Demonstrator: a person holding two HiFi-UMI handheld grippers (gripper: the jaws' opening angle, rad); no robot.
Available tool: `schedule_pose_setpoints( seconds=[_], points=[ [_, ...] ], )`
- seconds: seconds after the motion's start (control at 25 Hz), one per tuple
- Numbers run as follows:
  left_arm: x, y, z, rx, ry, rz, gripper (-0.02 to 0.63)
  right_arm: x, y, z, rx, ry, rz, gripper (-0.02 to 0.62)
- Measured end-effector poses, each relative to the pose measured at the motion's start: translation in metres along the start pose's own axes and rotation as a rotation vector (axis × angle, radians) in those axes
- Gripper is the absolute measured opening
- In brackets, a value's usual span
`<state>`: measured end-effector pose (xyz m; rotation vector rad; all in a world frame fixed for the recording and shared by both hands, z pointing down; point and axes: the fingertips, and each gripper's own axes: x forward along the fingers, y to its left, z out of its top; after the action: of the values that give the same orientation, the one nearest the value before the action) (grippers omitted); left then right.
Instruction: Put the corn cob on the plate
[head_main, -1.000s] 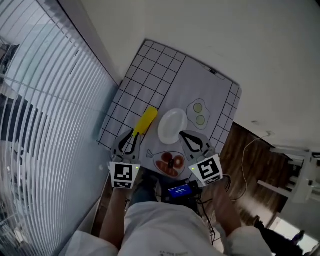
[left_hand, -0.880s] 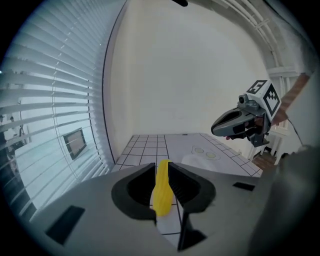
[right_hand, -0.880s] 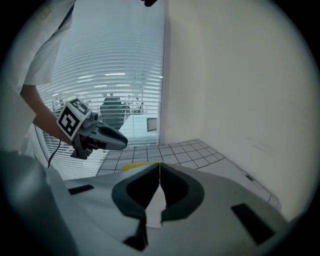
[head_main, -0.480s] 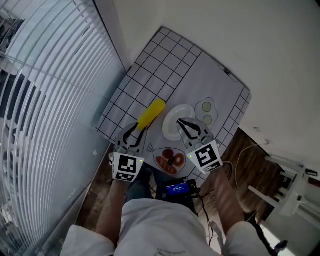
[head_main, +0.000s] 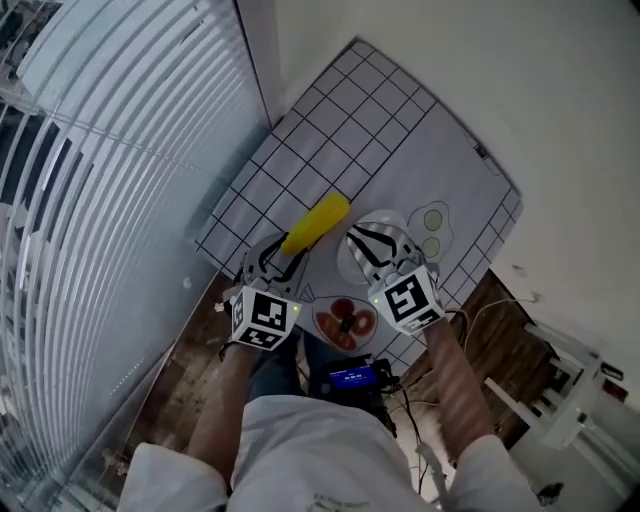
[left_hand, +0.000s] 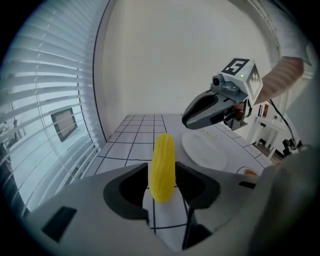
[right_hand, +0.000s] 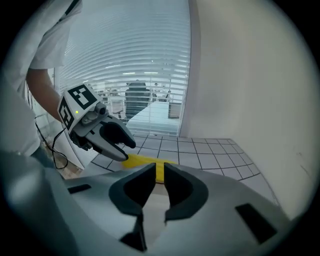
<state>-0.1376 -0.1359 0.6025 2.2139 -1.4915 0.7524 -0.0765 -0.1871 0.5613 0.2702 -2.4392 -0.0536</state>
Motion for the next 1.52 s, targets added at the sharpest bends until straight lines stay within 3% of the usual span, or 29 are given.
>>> schedule_pose_setpoints(
  seconds=[0.24,0.56,1.16,1.4,1.52],
  points=[
    [0.010,-0.003,-0.013,-0.033,0.045,-0.053,0.195,0.023,0.006,-0.001,-0.065,0.044,0.079,0.112],
    [0.018,-0.005,-0.016,0.001,0.084,-0.076,0.213,0.036,-0.001,-0.006,-0.134,0.081,0.125,0.162],
    [0.036,-0.008,-0.015,0.031,0.146,-0.119,0.249,0.061,0.015,-0.016,-0.650,0.190,0.273,0.253],
    [0.042,-0.009,-0.020,0.040,0.179,-0.137,0.257,0.068,0.016,-0.015,-0.723,0.214,0.362,0.272],
    [0.045,-0.010,-0.019,0.054,0.189,-0.147,0.256,0.069,0.019,-0.025,-0.786,0.287,0.425,0.281]
  ],
)
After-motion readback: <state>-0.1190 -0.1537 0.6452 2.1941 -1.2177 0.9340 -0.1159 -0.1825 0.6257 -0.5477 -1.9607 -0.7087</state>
